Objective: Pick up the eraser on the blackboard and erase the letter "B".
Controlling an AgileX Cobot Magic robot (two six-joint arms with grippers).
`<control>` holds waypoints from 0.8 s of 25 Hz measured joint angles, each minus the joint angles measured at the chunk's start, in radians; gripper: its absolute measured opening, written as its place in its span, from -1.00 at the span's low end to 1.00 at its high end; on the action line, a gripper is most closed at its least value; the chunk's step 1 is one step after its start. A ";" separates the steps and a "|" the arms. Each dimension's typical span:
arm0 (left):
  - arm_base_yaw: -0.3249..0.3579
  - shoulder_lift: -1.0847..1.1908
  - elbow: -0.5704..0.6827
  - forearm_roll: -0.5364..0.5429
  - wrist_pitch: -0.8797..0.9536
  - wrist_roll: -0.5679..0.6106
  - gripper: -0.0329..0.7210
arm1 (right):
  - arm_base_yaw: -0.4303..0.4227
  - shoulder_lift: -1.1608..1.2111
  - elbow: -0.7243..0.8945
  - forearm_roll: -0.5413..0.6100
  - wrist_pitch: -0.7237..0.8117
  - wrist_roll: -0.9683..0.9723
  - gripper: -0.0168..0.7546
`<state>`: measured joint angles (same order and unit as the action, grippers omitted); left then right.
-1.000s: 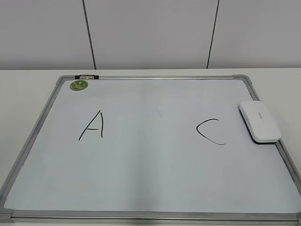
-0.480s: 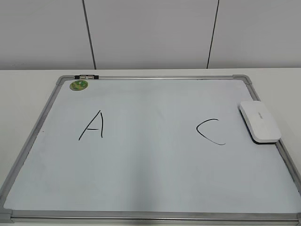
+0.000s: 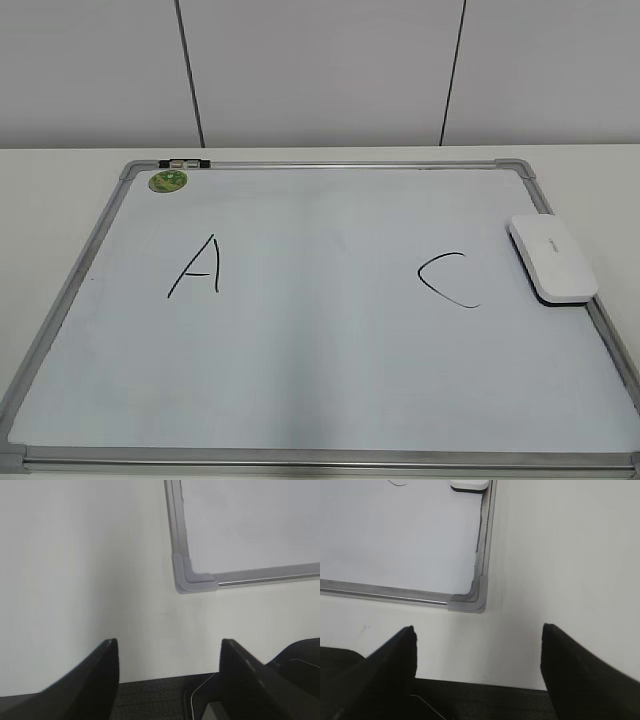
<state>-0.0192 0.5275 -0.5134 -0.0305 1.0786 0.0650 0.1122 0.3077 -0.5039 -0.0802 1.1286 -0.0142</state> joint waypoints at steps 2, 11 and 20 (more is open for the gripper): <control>0.000 0.000 0.000 0.000 0.000 0.000 0.29 | 0.000 0.000 0.000 0.007 0.000 0.000 0.58; 0.000 0.000 0.000 0.030 0.000 0.000 0.19 | 0.000 0.000 0.000 0.019 0.000 0.000 0.58; 0.000 0.000 0.000 0.030 0.000 0.000 0.19 | 0.000 0.000 0.000 0.020 0.000 0.000 0.58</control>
<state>-0.0192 0.5275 -0.5136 0.0000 1.0786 0.0650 0.1122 0.3077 -0.5039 -0.0601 1.1286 -0.0142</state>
